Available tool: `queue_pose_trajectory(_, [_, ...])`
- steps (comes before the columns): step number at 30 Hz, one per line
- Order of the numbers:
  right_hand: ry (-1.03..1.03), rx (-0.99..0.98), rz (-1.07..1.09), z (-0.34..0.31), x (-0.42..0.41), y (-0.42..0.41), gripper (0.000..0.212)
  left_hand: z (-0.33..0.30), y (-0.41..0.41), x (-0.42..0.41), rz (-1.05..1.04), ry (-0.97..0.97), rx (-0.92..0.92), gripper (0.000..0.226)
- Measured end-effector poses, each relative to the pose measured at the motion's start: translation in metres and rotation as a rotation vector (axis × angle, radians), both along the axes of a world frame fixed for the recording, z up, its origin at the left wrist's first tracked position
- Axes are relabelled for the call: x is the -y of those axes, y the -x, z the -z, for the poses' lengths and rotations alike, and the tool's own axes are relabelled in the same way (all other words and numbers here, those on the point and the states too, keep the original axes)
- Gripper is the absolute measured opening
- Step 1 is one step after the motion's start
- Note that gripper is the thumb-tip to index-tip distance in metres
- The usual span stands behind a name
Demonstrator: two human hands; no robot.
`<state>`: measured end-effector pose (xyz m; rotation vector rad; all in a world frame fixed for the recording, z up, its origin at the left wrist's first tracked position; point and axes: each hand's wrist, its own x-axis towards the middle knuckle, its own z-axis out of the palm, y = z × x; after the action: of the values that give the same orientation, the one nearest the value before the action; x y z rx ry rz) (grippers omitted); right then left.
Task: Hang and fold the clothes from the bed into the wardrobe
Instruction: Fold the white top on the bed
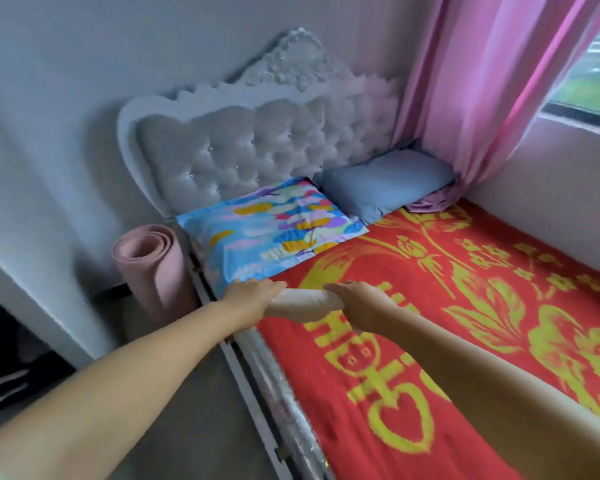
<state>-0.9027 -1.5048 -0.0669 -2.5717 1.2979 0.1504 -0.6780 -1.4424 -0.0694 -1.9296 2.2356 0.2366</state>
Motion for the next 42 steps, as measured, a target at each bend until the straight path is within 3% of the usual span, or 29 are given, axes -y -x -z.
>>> queue_pose_trajectory(8, [0.003, 0.009, -0.442, -0.010, -0.105, -0.212, 0.061, -0.008, -0.161, -0.200, -0.462, 0.060, -0.011, 0.067])
queue_pose_trajectory(12, [0.016, -0.008, -0.642, -0.002, -0.202, -0.308, 0.048, -0.003, -0.222, -0.326, -0.626, 0.015, 0.010, 0.062])
queue_pose_trajectory(19, [-0.044, -0.010, -0.930, 0.004, -0.397, -0.454, 0.060, -0.008, -0.314, -0.550, -0.884, -0.015, 0.053, 0.059])
queue_pose_trajectory(22, [-0.053, -0.093, -1.031, 0.000, -0.460, -0.504, 0.080, -0.007, -0.349, -0.619, -0.976, -0.025, 0.101, 0.055])
queue_pose_trajectory(26, [-0.019, -0.162, -1.128, 0.003, -0.499, -0.556, 0.087, 0.005, -0.387, -0.661, -1.051, -0.042, 0.079, 0.052])
queue_pose_trajectory(31, [-0.089, -0.170, -1.142, 0.030, -0.505, -0.617, 0.067, 0.038, -0.445, -0.669, -1.068, -0.087, 0.032, 0.045])
queue_pose_trajectory(42, [-0.241, -0.195, -1.108, 0.104, -0.505, -0.778, 0.048, 0.109, -0.601, -0.666, -1.112, -0.266, -0.056, 0.049])
